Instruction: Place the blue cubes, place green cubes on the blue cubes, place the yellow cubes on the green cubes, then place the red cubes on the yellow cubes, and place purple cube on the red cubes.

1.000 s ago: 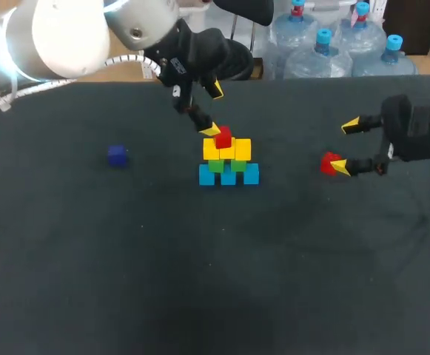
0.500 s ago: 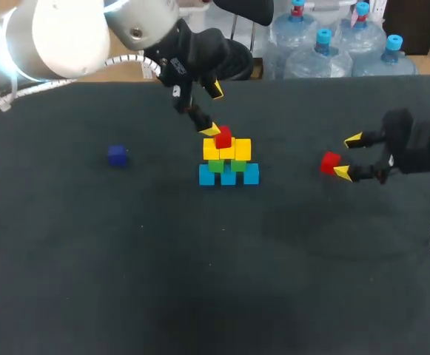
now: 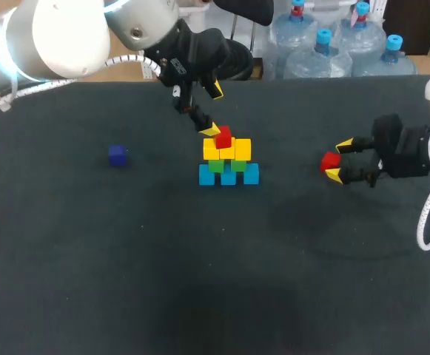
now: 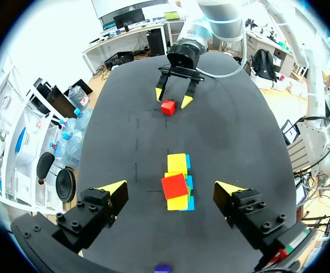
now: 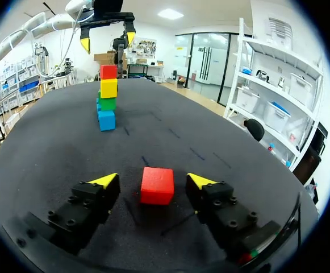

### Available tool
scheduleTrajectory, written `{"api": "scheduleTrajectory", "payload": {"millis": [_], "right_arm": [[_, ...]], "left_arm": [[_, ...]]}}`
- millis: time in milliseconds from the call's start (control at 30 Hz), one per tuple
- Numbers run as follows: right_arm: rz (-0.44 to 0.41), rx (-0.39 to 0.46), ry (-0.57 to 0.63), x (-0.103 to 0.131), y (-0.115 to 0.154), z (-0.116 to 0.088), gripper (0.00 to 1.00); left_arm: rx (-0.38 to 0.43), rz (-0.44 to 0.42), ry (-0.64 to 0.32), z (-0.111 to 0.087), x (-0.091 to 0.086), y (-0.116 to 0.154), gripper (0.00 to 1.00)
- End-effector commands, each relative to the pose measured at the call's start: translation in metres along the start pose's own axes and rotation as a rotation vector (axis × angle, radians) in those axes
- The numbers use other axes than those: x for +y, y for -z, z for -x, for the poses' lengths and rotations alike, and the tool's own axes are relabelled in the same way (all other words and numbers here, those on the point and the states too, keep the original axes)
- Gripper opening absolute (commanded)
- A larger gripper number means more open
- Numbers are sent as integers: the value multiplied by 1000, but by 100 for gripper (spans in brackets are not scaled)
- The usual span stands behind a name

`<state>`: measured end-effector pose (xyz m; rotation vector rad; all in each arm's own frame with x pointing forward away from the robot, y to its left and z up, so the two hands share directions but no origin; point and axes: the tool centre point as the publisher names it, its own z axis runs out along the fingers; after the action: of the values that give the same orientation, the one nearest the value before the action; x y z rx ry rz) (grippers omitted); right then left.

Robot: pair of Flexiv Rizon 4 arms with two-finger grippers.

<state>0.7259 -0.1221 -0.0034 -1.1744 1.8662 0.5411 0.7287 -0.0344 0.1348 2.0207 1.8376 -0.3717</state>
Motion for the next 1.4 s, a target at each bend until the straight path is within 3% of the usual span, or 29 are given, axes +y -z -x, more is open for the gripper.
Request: {"api": "scheduleTrajectory", "payload": {"millis": [33, 67, 233, 300, 367, 567, 933, 1167, 1400], "right_arm": [[-2, -5, 1, -2, -3, -2, 62], [-3, -5, 0, -2, -3, -2, 61], [-6, -6, -3, -3, -4, -4, 39], [-6, -5, -4, -3, -4, -4, 23], [-4, -4, -2, -1, -4, -3, 0], [23, 4, 27, 3, 5, 17, 0], [151, -47, 111, 8, 18, 94, 0], [182, -70, 151, 10, 2, 127, 0], [248, -67, 205, 27, -22, 153, 0]], "left_arm": [[-3, 0, -3, -1, 0, 0, 100], [-3, 0, -3, -1, 0, 0, 100], [-3, 0, -3, -1, 0, 0, 100], [-3, 0, -3, -1, 0, 0, 100], [-3, 0, -3, -1, 0, 0, 100], [-3, 0, -3, -1, 0, 0, 100], [-3, 0, -3, -1, 0, 0, 100], [-3, 0, -3, -1, 0, 0, 100], [-3, 0, -3, -1, 0, 0, 100]]}}
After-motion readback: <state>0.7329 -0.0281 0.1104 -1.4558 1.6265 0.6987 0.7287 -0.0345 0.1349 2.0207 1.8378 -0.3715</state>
